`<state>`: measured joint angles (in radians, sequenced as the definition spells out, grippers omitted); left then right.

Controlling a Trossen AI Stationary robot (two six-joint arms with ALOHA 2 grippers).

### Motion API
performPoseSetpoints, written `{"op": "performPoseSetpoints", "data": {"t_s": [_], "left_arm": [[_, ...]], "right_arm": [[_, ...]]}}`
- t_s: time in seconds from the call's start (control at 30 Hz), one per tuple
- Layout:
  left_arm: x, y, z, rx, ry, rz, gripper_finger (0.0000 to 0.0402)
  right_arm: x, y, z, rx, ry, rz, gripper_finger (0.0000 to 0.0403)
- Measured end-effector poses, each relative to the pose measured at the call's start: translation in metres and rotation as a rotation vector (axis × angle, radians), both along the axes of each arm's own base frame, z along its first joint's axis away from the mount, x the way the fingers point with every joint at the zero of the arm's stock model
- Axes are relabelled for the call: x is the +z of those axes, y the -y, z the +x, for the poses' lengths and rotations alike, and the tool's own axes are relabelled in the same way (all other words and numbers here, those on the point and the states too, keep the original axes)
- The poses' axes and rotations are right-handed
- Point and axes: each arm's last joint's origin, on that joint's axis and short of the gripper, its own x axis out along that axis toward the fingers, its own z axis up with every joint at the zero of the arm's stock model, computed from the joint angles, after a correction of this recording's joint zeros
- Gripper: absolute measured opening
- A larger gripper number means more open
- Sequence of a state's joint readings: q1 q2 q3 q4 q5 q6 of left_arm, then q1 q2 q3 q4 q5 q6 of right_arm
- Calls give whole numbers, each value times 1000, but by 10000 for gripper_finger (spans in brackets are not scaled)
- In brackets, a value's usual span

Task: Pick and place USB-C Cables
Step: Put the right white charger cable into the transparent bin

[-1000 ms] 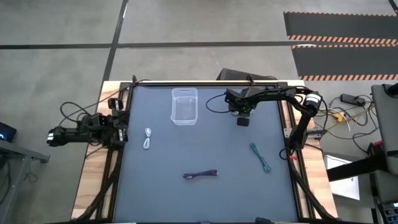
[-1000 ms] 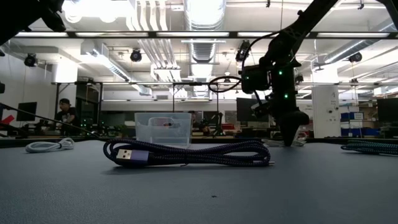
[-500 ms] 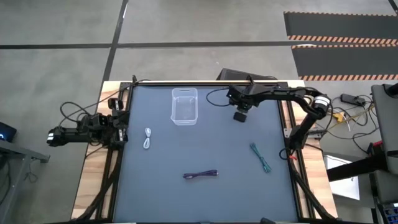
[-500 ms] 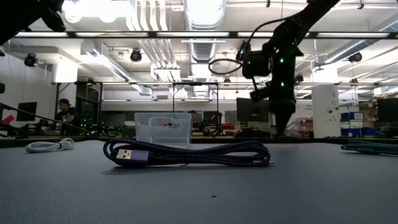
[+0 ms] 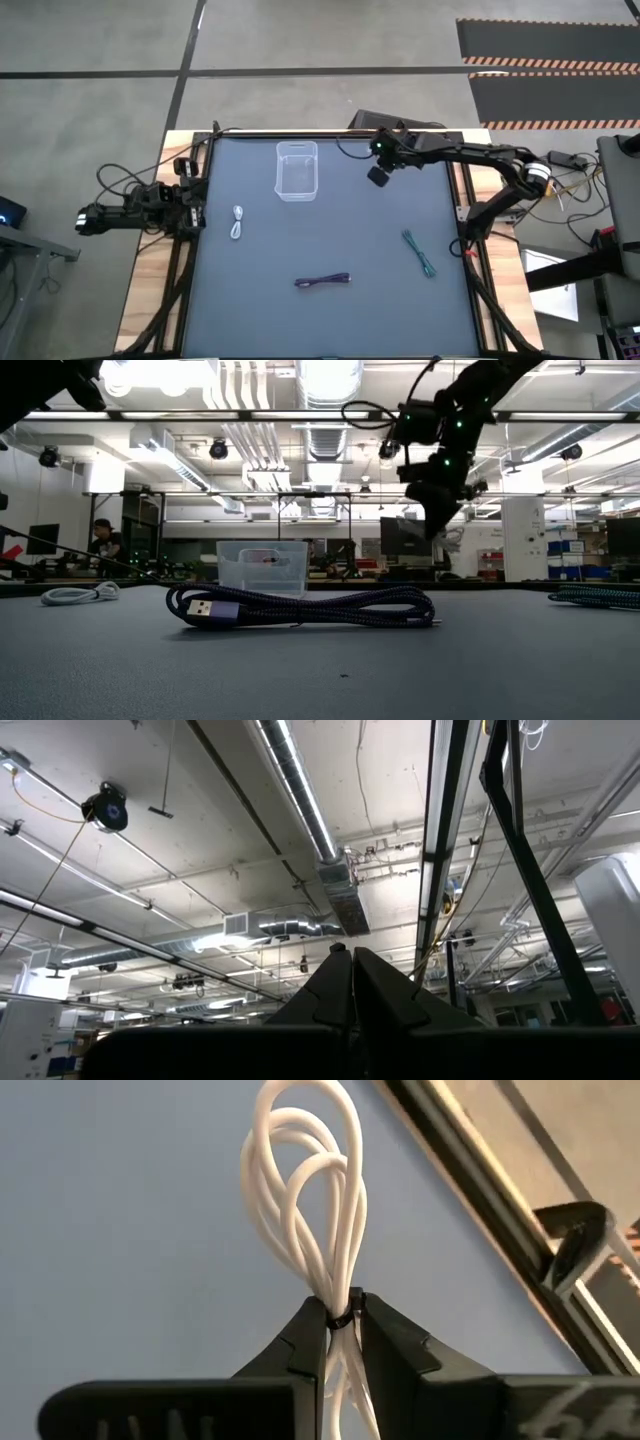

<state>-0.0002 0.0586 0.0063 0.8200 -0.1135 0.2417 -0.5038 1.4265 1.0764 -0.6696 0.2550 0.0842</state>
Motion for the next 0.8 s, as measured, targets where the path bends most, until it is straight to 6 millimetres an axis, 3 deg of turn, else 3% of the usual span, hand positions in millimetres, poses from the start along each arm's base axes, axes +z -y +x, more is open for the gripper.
{"op": "performPoseSetpoints", "data": {"t_s": [0.4, 0.8], "left_arm": [[0, 0, 0, -1, 0, 0, 0], [0, 0, 0, -2, 1, 0, 0]], "right_arm": [[39, -16, 32, 13, 448, -153, 38], [38, -21, 64, 1, 722, -102, 38]]}}
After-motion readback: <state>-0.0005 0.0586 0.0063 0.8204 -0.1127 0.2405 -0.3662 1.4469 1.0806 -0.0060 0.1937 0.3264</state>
